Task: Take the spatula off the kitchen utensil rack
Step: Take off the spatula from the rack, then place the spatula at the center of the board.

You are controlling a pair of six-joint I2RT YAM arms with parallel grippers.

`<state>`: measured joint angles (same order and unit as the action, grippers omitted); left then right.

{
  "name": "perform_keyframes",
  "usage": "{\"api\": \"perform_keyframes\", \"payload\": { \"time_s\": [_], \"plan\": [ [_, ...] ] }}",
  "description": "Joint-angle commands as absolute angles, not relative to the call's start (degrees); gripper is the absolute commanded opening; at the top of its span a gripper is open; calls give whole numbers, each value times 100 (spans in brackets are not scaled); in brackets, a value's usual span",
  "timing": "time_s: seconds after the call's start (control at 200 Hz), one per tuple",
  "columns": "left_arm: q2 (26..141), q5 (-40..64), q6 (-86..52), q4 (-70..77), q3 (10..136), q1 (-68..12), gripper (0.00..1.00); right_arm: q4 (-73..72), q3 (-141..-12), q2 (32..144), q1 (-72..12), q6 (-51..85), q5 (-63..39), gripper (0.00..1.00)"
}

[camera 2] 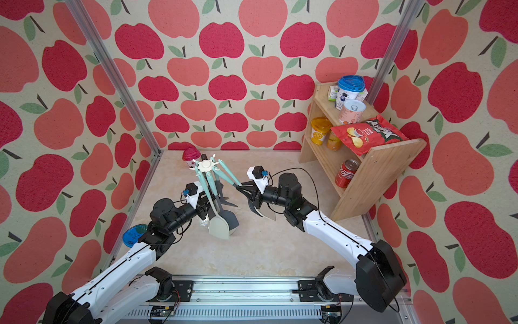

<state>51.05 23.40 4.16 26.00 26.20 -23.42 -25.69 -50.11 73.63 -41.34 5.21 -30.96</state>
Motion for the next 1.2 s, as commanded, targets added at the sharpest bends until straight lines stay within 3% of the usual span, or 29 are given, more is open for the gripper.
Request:
{"api": "perform_keyframes", "payload": {
  "time_s": [0.0, 0.235, 0.64, 1.196],
  "plan": [
    [5277, 1948, 757, 1784, 2382, -2191, 0, -2909, -5039, 7207, -3952, 979, -2928, 0],
    [5335, 1962, 756, 1787, 2408, -2189, 0, -2799, -5065, 7189, -3898, 1074, -2858, 0],
    [5343, 1973, 739, 1784, 2399, -2196, 0, -2199, -5304, 7262, -3625, 1208, -1258, 0],
    [5398, 2017, 769, 1712, 2459, -2189, 0, -369, -7141, 8357, -3038, 1143, -209, 0]
  ]
}}
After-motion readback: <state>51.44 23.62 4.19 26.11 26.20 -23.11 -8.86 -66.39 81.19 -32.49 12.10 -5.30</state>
